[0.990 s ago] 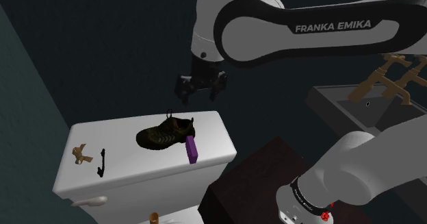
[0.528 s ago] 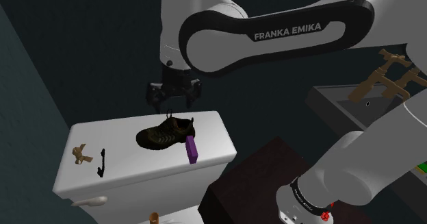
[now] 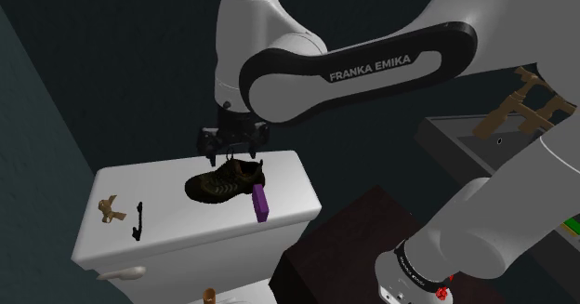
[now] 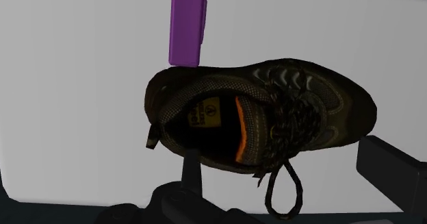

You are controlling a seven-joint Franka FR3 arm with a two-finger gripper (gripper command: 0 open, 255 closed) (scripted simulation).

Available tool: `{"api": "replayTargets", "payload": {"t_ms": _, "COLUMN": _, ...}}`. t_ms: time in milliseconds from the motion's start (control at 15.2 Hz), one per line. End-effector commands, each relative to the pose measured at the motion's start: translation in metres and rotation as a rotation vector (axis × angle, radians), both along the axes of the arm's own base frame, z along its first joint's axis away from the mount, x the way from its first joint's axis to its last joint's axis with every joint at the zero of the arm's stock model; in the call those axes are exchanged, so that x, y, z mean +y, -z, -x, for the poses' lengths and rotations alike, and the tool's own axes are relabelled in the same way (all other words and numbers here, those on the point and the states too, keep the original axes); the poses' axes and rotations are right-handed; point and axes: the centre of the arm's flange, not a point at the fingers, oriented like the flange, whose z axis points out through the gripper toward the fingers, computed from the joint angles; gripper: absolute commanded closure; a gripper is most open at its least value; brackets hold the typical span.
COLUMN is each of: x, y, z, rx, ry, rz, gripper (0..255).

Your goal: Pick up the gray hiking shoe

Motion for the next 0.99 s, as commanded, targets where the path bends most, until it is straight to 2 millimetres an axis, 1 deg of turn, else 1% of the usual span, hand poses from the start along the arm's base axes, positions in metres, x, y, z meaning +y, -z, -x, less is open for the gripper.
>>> {"api": "replayTargets", "payload": {"t_ms": 0, "x": 0.000, "y": 0.002, "z": 0.000, "rx": -0.001, "ry": 0.000, "rz": 0.000, "gripper": 255}}
{"api": "replayTargets", "payload": {"t_ms": 594, "x": 0.000, "y": 0.002, "z": 0.001, "rx": 0.000, "ry": 0.000, "rz": 0.000, "gripper": 255}}
{"api": "replayTargets", "payload": {"t_ms": 924, "x": 0.000, "y": -0.025, "z": 0.001, "rx": 0.000, "ry": 0.000, "rz": 0.000, "gripper": 255}}
